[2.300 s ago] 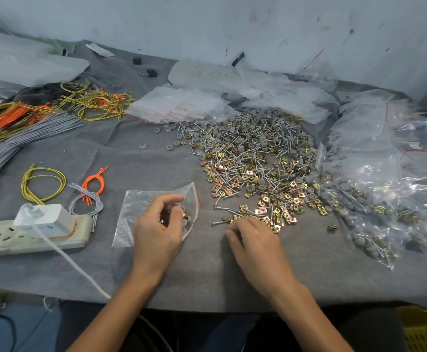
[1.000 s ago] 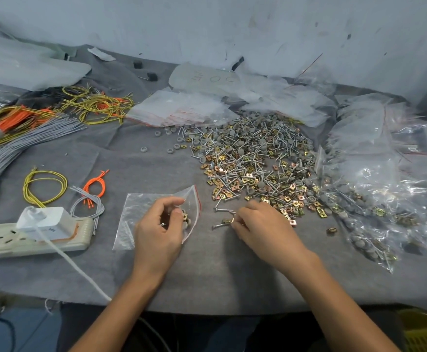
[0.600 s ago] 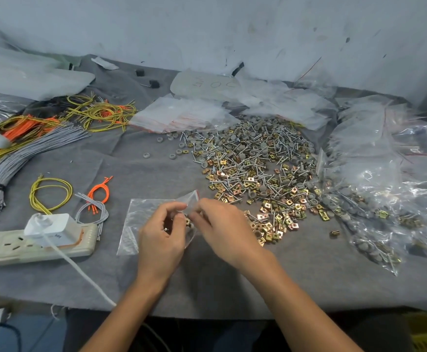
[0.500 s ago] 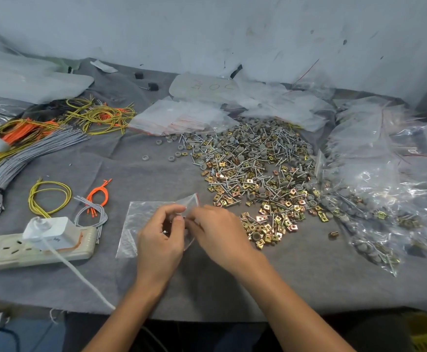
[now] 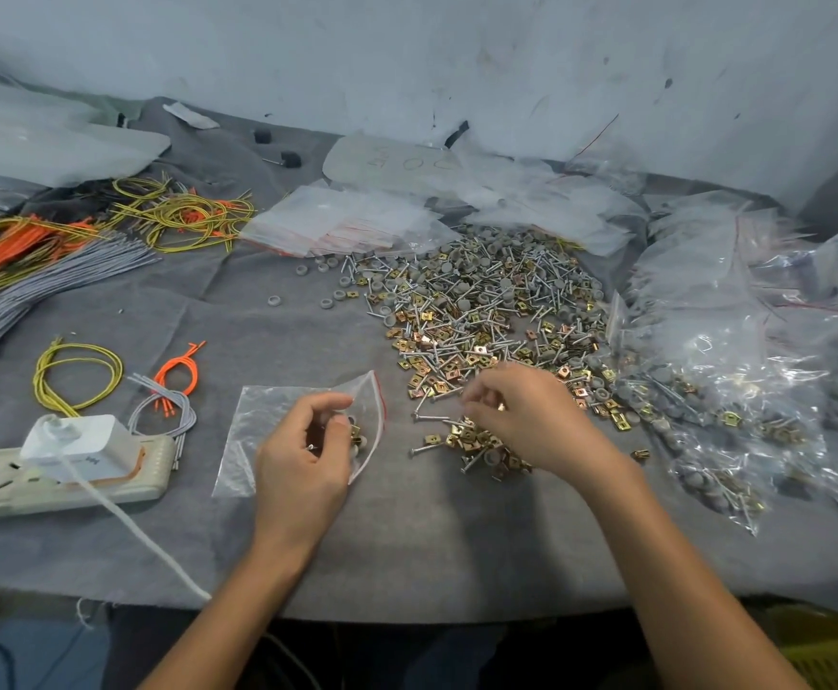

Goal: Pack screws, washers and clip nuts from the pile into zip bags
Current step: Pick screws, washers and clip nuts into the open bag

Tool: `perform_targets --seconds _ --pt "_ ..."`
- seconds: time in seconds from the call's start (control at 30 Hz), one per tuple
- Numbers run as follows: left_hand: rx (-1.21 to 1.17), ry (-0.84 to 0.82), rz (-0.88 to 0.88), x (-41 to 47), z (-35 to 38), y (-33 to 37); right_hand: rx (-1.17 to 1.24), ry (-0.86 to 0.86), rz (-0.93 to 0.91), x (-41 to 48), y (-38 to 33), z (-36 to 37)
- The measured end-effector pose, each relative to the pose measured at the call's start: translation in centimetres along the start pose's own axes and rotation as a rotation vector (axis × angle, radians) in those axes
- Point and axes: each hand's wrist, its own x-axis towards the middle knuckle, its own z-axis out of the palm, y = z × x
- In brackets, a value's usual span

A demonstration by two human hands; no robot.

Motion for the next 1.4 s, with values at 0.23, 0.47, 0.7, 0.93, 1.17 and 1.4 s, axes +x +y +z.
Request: perform_targets --seconds 0.23,0.47,0.7,0.93,1.17,1.4 --pt "0.008 0.008 -0.001 0.0 0.0 0.0 -0.095 -0.131 -0.122 -0.1 -1.1 2.5" --pt "0.020 0.009 0.007 0.1 0.0 -0.5 -0.122 -0.160 -0.130 -0.2 -1.4 3.3" --pt "0.018 0.015 0.014 0.1 0.1 -0.3 0.121 0.042 -0.168 -0.4 -2.8 3.7" --pt "0.048 0.009 0.035 0.2 0.0 -0.4 0.063 0.078 -0.218 1.0 -7.0 6.2" --pt "0.023 0.008 0.035 0.1 0.0 -0.5 0.159 0.129 -0.122 1.3 -4.3 3.8" --pt "-0.006 0.012 0.028 0.1 0.1 -0.3 -0.032 -0.032 -0.041 -0.7 0.2 0.6"
